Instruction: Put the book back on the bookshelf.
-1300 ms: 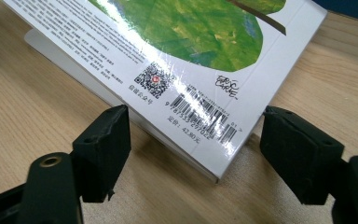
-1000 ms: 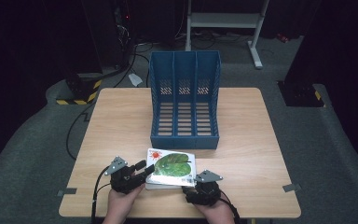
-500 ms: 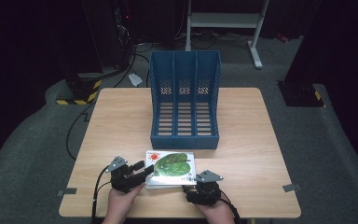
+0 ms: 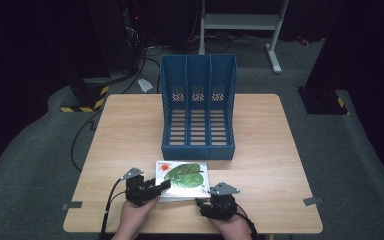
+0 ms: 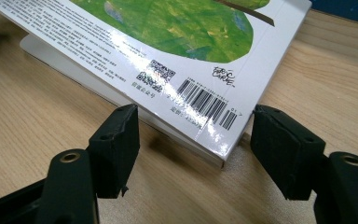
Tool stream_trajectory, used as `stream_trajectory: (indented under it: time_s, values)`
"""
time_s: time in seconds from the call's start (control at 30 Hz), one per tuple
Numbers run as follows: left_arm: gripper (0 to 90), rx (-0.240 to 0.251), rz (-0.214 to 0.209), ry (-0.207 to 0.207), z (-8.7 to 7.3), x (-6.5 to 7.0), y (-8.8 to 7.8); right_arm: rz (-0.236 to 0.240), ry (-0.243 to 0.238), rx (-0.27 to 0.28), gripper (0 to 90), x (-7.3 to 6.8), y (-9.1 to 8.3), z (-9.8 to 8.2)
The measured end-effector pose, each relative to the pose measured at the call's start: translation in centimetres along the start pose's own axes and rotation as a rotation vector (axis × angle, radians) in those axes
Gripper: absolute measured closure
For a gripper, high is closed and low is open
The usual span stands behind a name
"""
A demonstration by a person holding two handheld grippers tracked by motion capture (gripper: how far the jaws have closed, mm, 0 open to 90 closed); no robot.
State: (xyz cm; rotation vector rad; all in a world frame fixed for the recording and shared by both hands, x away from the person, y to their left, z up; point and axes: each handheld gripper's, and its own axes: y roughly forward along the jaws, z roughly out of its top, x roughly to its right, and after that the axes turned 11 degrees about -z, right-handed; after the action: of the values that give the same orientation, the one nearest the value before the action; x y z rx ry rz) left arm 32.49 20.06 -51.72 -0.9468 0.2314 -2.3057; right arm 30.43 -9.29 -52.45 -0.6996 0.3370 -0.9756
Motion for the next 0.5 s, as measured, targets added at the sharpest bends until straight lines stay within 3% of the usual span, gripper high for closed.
stream_trajectory:
  time_s: [0.2,0.5]
  values:
    - [55.4,-0.01,-0.024,0.015,0.1,-0.2,-0.3,0.039,0.012,-0.004,31.6,0.4,-0.2,-0.1]
    - [60.5,-0.003,-0.066,0.094,0.3,0.4,-0.9,0.071,0.044,0.009,32.1,0.9,-1.1,-0.6]
